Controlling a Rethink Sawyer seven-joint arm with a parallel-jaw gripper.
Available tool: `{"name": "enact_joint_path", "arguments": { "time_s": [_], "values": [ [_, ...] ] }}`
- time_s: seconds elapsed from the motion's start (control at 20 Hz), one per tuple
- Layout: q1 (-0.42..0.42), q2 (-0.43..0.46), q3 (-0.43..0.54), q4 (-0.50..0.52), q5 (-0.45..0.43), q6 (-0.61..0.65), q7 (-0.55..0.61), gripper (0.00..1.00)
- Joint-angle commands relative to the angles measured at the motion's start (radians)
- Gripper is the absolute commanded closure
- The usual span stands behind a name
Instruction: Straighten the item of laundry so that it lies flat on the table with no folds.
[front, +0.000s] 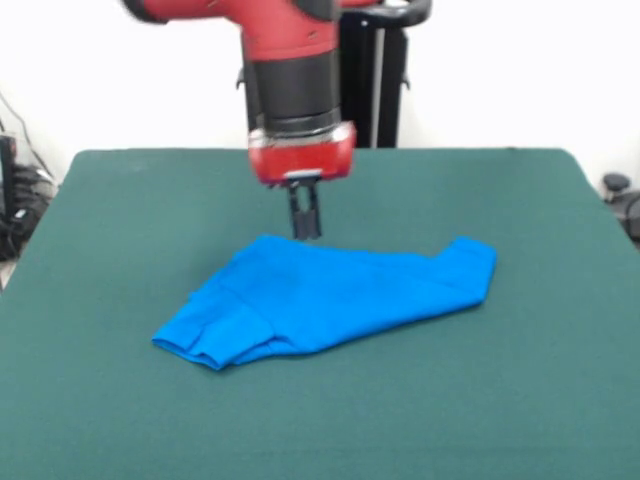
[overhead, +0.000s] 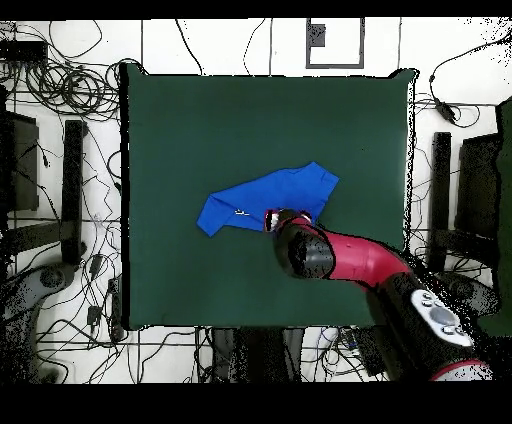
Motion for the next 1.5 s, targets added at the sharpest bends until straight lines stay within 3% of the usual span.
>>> {"name": "enact_joint_path", "arguments": {
  "time_s": [0.05,0.15,0.2,1.1,1.35,1.5],
  "values": [
    [-0.194,0.245,0.189,0.051,-0.069,-0.137,0.068,1.00],
    [-0.185,0.241,0.179,0.053,-0.090,-0.161,0.084,1.00],
    [-0.191,0.246,0.183,0.055,-0.094,-0.164,0.097,0.00],
    [-0.208,0.251,0.192,0.073,-0.079,-0.147,0.113,0.00],
    [-0.226,0.176,0.206,0.104,-0.050,-0.062,0.098,0.00],
    [-0.223,0.176,0.201,0.105,-0.051,-0.069,0.099,0.00]
  ]
}}
